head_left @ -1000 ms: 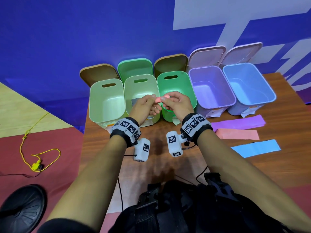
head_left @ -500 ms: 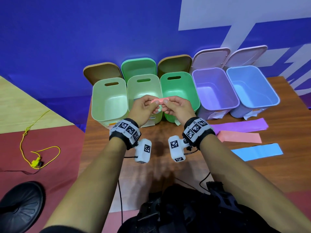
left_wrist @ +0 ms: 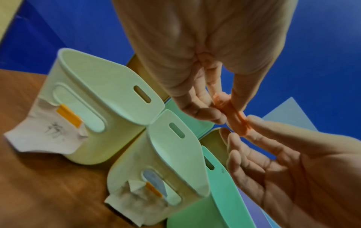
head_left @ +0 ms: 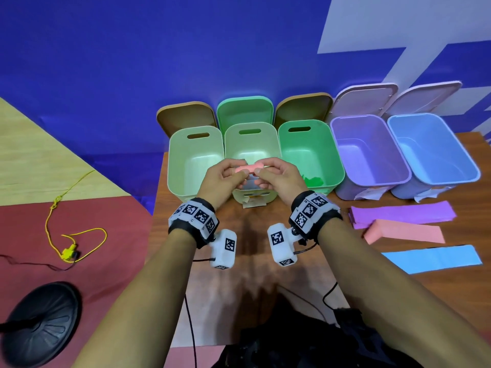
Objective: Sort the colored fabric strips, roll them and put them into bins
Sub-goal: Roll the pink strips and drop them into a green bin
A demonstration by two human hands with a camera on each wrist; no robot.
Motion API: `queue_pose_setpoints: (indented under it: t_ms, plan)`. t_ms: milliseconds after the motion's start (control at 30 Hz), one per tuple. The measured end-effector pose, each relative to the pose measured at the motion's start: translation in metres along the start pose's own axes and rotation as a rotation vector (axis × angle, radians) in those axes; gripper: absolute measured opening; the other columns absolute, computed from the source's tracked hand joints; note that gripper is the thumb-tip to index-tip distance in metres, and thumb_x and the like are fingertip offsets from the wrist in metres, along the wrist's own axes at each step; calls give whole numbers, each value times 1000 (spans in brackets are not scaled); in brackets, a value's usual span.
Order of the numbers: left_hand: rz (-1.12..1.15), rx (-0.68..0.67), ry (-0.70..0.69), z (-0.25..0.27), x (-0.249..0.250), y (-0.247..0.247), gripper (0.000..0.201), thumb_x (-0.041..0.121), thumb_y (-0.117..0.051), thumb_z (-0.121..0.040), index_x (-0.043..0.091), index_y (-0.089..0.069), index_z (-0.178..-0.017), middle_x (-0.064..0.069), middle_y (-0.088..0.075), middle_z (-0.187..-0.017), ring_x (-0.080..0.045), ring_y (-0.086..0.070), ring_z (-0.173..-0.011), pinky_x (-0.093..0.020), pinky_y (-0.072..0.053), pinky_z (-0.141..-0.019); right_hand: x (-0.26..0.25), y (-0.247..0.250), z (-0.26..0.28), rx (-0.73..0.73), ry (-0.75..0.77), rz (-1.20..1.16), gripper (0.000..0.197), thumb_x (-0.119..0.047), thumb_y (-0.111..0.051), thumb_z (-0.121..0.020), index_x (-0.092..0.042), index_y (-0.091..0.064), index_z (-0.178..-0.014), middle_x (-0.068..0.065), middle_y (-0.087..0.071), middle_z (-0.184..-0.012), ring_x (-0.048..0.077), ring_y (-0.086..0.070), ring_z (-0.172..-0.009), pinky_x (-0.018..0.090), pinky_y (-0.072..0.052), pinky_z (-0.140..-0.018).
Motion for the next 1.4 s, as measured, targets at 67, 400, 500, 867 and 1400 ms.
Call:
queue_pose_setpoints:
  t_ms: [67,400,500,867,1400]
  plan:
    - [7,33,9,-2,-3,14,16,3,-67,-90,11,-67,-103,-15,-70,-87,-15,-64,-69,-21,-51,-66,2,-12,-6,-17,-5,4,20,-1,-64,-93,-5,-64,-113,12,-69,-87,19,-66,-72,23,-56,-70]
    - [-120,92,88,-21,-37,82,14,7,-70,-87,18,-69,-96,-4,-66,-90,-17,-59,-77,-27,-51,-72,24,-68,-36,31,-79,200,30,0,-71,-83,-11,-67,-111,10,-70,-88,16,-64,-69,32,-56,-82]
    - [-160,117,106,-27,-51,98,17,10,-72,-86,19,-70,-100,2,-67,-86,-14,-60,-74,-33,-53,-79,32,-83,-45,28,-100,260,23,0,-73,-80,-18,-68,-95,8,-70,-84,23,-68,-72,39,-58,-88]
    - [-468,87,122,-41,-79,121,15,12,-65,-92,19,-68,-105,7,-55,-74,-8,-54,-68,-16,-41,-62,58,-113,-64,-33,-158,431,29,-1,-73,-79,-17,-70,-103,2,-73,-102,18,-73,-78,34,-60,-82]
    - [-689,70,160,-32,-60,110,18,18,-58,-93,20,-72,-105,2,-68,-98,-17,-61,-95,-22,-41,-79,55,-96,-52,-50,-157,387,17,-5,-58,-92,-16,-71,-95,4,-74,-79,13,-72,-71,24,-59,-70]
Point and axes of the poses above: each hand's wrist, its own z-axis away from the middle knuckle, its own y-axis out of the back of the hand, x = y × z, the point moved 6 cm from there along -z, towards the middle knuckle
